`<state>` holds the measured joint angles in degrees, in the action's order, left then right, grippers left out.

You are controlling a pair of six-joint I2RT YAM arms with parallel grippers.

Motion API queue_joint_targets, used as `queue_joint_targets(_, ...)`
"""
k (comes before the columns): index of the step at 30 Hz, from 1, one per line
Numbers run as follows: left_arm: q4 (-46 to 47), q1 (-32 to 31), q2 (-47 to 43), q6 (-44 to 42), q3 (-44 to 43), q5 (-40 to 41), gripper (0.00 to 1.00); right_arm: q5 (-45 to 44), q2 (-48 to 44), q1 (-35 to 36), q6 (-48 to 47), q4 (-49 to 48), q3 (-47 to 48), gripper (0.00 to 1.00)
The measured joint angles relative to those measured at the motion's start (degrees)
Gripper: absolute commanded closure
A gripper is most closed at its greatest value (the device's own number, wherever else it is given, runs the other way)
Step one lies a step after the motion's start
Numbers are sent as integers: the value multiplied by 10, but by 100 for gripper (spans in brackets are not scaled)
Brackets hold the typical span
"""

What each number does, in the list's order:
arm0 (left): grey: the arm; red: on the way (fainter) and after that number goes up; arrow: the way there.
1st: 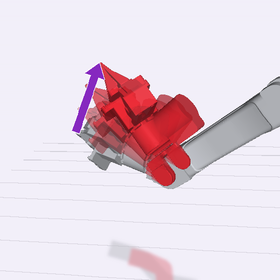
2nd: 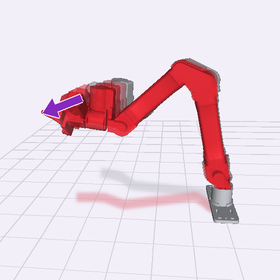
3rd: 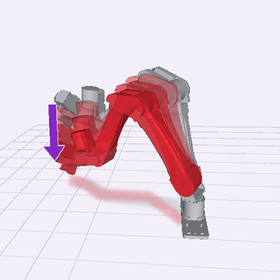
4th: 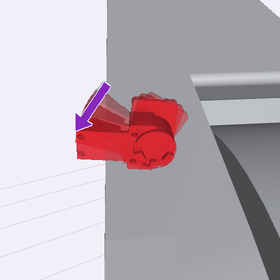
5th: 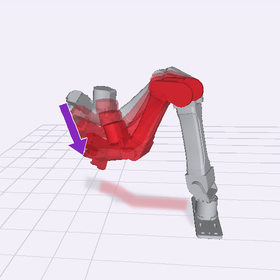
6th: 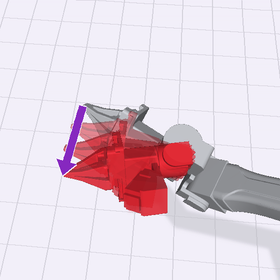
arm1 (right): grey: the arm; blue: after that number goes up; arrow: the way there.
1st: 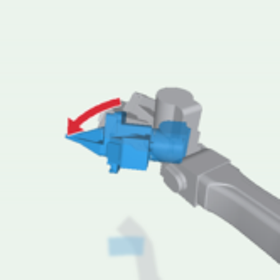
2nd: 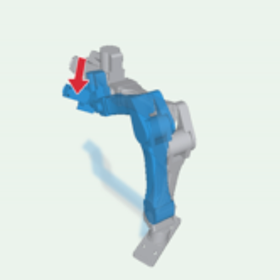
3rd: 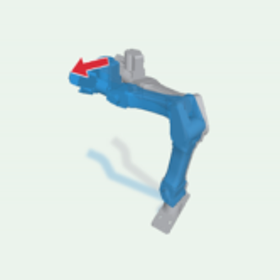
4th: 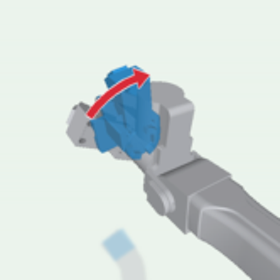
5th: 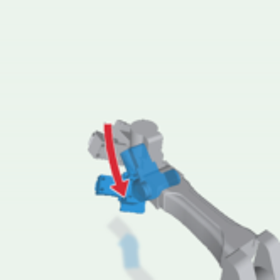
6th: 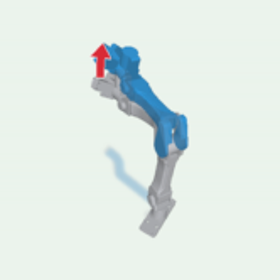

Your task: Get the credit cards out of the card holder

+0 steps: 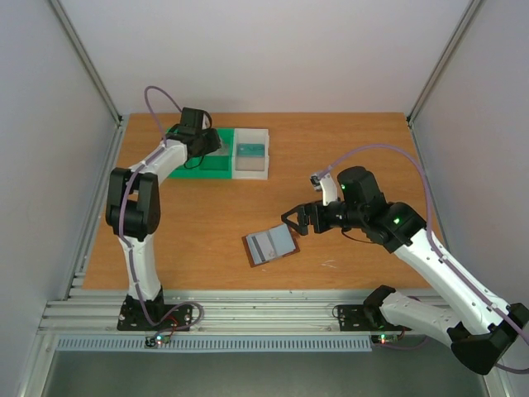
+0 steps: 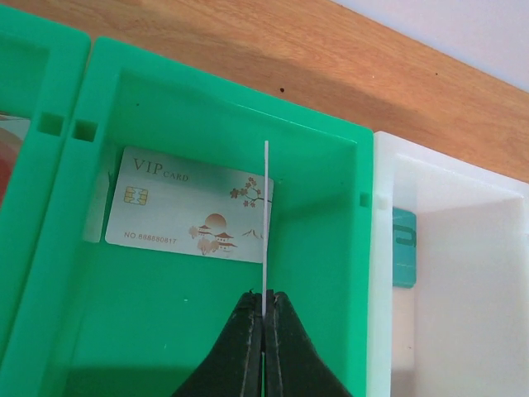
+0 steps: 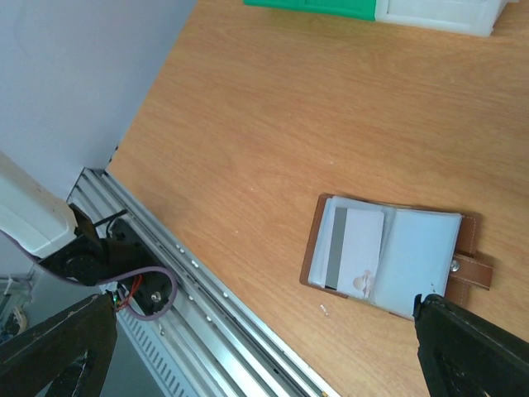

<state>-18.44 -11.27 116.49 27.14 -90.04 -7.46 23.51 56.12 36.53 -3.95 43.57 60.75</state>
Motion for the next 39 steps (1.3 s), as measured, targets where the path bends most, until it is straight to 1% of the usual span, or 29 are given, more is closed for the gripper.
queue_joint_targets(12, 0, 0, 43, -7, -32, -7, 99, -21, 22, 0, -3, 13, 4, 2)
queue_joint_targets(22, -5, 0, 64, -11, -47, -7, 94, -41, 37, 0, -6, 32, 17, 2)
queue_joint_targets(39, -15, 0, 81, -22, -76, -6, 87, -54, 47, 0, -6, 35, 19, 2)
